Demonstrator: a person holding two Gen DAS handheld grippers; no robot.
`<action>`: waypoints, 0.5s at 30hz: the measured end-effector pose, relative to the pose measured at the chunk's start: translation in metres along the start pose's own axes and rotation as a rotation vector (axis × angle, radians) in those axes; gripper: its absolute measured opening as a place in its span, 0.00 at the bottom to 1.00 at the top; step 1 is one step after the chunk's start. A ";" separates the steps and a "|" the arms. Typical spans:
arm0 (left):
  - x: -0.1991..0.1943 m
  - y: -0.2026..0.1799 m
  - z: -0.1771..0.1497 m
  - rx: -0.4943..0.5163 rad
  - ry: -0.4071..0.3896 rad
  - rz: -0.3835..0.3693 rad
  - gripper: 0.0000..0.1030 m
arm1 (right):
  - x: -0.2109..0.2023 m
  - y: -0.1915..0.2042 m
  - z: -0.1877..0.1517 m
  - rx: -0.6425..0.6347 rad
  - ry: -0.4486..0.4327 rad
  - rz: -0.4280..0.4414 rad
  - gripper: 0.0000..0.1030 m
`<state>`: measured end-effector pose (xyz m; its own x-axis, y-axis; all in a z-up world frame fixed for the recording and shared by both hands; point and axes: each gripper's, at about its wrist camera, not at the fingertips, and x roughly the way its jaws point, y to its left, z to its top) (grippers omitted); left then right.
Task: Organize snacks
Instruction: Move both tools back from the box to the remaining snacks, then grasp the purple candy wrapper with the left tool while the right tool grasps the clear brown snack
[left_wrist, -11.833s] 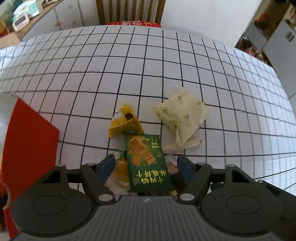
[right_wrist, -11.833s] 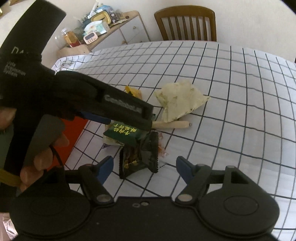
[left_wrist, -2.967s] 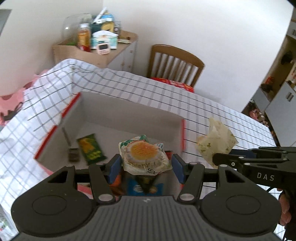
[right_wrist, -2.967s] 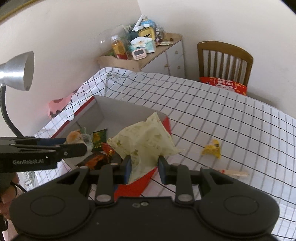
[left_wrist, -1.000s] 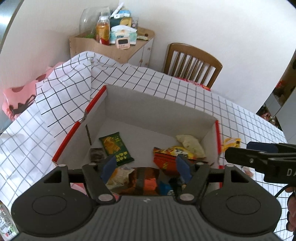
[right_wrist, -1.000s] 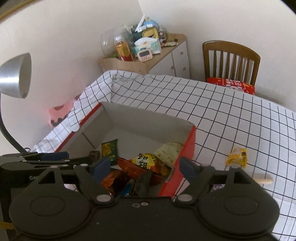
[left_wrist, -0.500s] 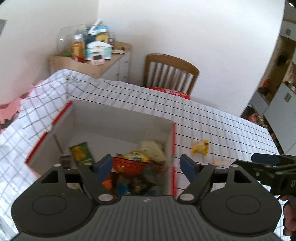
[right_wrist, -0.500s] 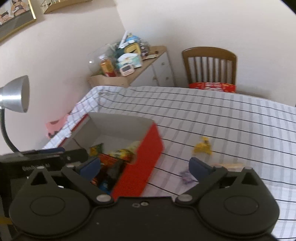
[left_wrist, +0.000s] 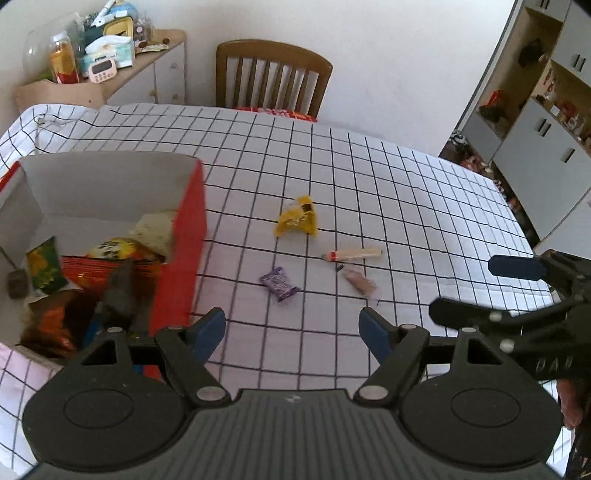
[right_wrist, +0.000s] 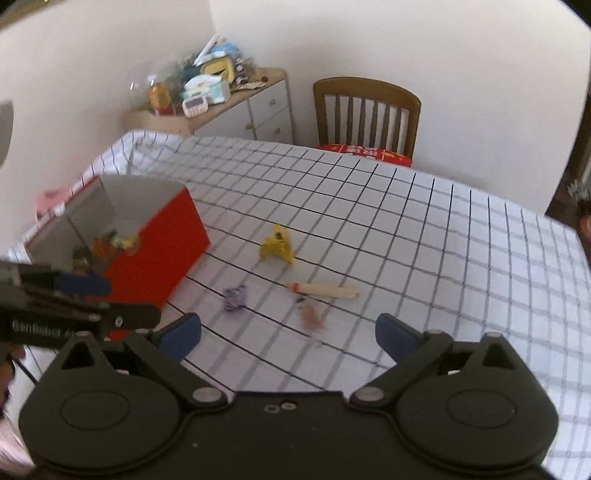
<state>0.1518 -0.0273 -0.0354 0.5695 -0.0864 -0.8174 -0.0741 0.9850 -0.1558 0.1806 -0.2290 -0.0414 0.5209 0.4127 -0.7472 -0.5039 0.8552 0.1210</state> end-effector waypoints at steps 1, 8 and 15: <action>0.006 -0.003 0.003 -0.007 0.005 0.009 0.77 | 0.003 -0.004 0.000 -0.001 0.008 0.000 0.97; 0.049 -0.011 0.020 -0.091 0.073 0.061 0.77 | 0.032 -0.018 -0.002 -0.035 0.060 0.028 0.87; 0.090 -0.015 0.031 -0.136 0.118 0.134 0.76 | 0.068 -0.025 0.002 -0.054 0.100 0.051 0.75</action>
<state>0.2301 -0.0454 -0.0893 0.4475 0.0192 -0.8941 -0.2574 0.9602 -0.1082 0.2296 -0.2217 -0.0943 0.4237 0.4191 -0.8030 -0.5657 0.8148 0.1268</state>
